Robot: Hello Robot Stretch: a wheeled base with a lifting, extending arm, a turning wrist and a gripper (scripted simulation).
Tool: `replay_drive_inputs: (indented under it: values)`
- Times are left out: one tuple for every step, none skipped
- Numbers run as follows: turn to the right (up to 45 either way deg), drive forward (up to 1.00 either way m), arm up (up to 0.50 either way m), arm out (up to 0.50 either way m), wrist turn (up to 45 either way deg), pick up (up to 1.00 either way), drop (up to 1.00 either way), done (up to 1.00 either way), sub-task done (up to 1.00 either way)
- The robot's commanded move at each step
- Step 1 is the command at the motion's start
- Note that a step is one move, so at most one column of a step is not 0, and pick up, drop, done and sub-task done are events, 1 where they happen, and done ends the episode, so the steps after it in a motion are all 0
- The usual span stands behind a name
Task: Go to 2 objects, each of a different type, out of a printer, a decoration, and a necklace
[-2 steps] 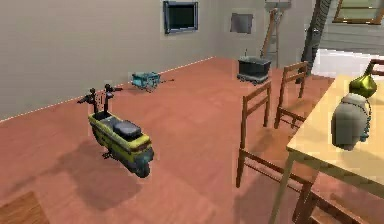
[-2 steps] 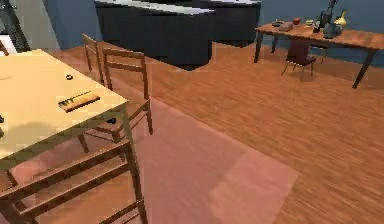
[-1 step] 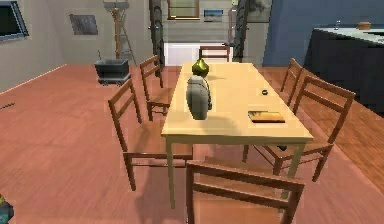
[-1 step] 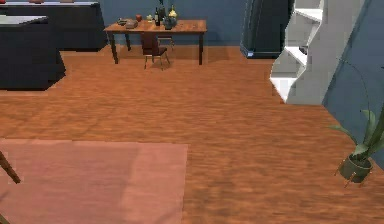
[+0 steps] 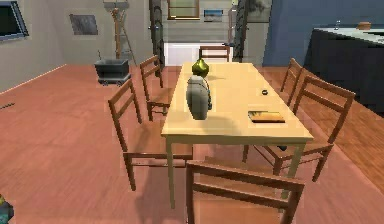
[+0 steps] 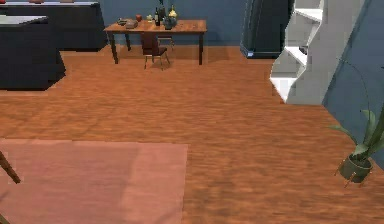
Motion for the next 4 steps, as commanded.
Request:
replay_drive_inputs:
  values:
    - [45.0, 0.0, 0.0, 0.0, 0.0, 0.0, 0.0, 0.0, 0.0]
    - [30.0, 0.0, 0.0, 0.0, 0.0, 0.0, 0.0, 0.0, 0.0]
    - [0.0, 0.6, 0.0, 0.0, 0.0, 0.0, 0.0, 0.0, 0.0]
    - [-30.0, 0.0, 0.0, 0.0, 0.0, 0.0, 0.0, 0.0, 0.0]
